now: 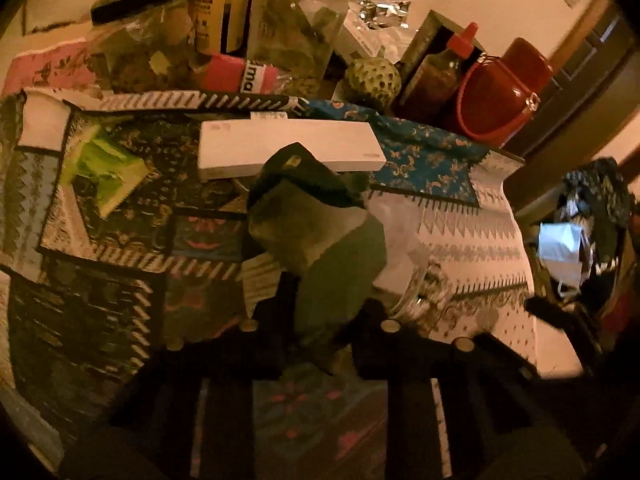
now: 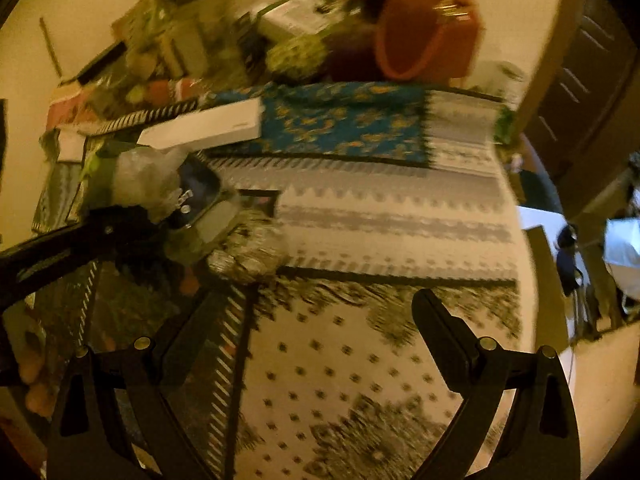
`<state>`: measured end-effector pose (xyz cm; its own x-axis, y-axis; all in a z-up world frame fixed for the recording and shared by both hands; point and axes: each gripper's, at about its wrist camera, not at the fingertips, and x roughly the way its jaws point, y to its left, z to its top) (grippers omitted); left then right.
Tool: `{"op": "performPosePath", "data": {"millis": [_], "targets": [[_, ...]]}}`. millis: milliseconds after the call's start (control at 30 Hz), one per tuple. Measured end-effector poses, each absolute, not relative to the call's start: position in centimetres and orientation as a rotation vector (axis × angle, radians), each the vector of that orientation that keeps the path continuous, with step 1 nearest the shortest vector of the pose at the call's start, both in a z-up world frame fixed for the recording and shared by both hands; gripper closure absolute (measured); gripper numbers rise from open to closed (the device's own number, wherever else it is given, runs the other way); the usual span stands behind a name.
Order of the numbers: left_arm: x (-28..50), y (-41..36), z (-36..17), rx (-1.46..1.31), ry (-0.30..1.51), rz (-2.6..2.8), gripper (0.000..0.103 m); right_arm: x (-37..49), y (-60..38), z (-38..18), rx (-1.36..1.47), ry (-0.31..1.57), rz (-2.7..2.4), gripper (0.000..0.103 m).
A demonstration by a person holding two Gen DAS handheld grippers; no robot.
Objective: Collect trash
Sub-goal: 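Grasp the green plastic bag with the left tool while the right tool grasps the foil ball, then lift the green bag and foil ball off the table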
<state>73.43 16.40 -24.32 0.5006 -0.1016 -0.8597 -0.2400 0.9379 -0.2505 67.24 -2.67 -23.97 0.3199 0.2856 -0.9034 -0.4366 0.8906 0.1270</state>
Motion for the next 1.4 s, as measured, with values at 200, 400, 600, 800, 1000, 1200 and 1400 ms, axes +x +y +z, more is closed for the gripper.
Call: {"op": "performPosePath", "data": {"millis": [200, 400, 600, 800, 1000, 1200, 1400], "targets": [[71.2, 18.3, -22.4, -0.336, 1.007, 0.082, 0.083, 68.6, 1.4, -26.4, -0.258, 1.187, 0.548, 0.007], [70.3, 19.6, -21.0, -0.343, 0.972, 0.106, 0.083, 69.3, 3.6, -28.0, -0.312, 1.209, 0.585, 0.040], [70.1, 19.5, -19.7, -0.339, 0.941, 0.107, 0.083, 69.0, 2.2, -27.3, -0.197, 1.217, 0.621, 0.053], [69.7, 17.3, -18.0, -0.327, 0.904, 0.088, 0.083, 67.3, -1.3, -25.1, -0.155, 1.180, 0.578, 0.054], [67.9, 13.3, -15.3, -0.310, 0.841, 0.063, 0.083, 65.0, -6.8, -20.2, -0.092, 1.083, 0.546, 0.054], [63.7, 8.5, -11.0, -0.272, 0.729, 0.089, 0.083, 62.2, -12.0, -13.4, -0.013, 0.900, 0.543, 0.054], [58.2, 3.9, -6.9, -0.252, 0.621, 0.090, 0.083, 57.9, -16.6, -6.9, 0.042, 0.731, 0.559, 0.054]]}}
